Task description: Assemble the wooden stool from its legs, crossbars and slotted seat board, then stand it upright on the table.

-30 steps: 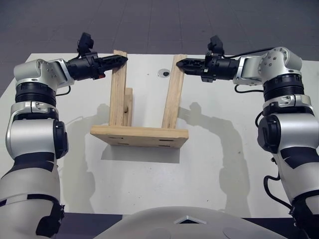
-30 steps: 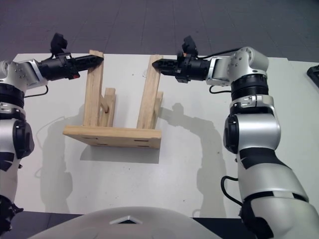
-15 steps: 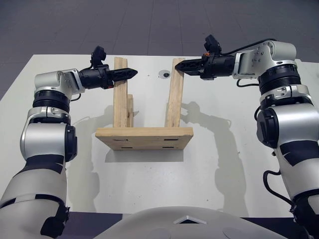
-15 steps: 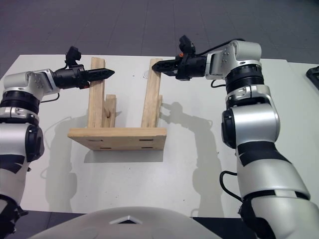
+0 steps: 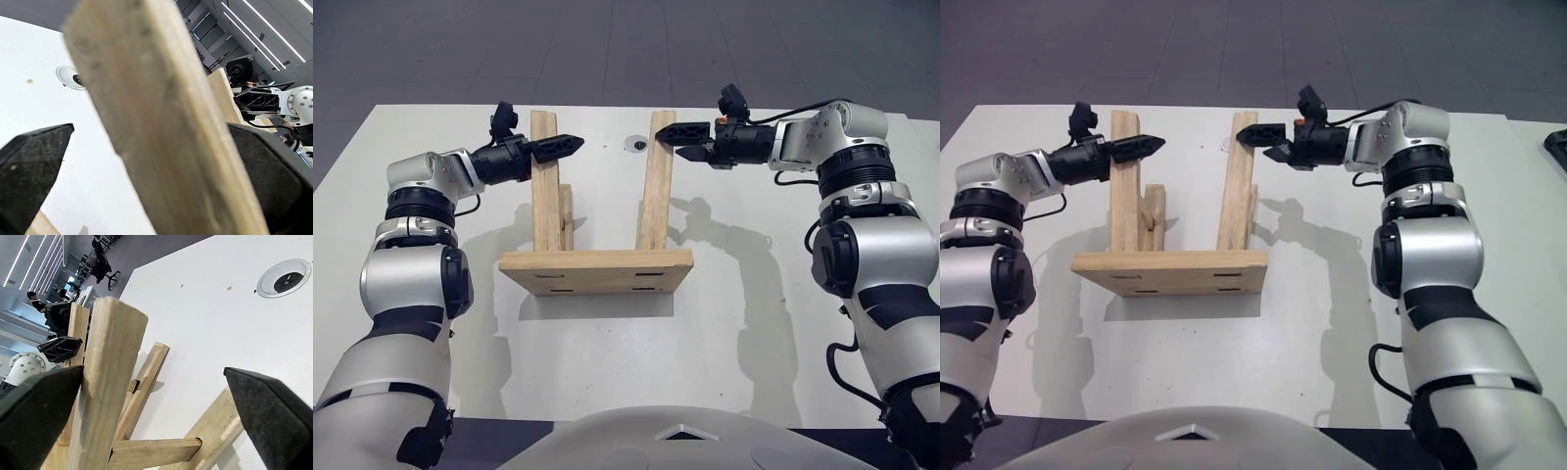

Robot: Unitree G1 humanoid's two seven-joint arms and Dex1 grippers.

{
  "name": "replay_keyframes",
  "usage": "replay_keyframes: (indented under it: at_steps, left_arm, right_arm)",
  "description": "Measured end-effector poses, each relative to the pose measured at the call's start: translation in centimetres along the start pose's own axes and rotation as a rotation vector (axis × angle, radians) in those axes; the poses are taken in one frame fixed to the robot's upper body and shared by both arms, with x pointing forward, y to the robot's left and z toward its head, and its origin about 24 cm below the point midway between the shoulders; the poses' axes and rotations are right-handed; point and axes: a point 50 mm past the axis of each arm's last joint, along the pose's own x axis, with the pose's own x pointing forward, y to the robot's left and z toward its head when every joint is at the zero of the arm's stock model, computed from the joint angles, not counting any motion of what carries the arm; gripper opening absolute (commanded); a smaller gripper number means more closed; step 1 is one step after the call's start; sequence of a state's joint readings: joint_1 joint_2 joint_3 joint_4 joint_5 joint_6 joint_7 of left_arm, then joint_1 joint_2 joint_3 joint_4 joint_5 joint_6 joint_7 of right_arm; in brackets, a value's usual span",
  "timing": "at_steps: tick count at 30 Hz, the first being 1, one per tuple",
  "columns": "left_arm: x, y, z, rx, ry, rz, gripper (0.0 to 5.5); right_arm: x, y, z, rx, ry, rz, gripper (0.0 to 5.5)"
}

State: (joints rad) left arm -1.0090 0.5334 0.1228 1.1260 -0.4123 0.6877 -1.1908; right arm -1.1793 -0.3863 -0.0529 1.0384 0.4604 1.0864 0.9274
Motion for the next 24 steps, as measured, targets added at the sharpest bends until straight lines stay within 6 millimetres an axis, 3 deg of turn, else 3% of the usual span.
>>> replay_keyframes:
  at_steps: [24]
  left_arm:
    - [-1.6,-0.5,2.2,0.004,-0.129,-0.024,5.40]
  right_arm:
    - [0.3,-0.6,-0.3,0.071,-0.083,0.023,5.38]
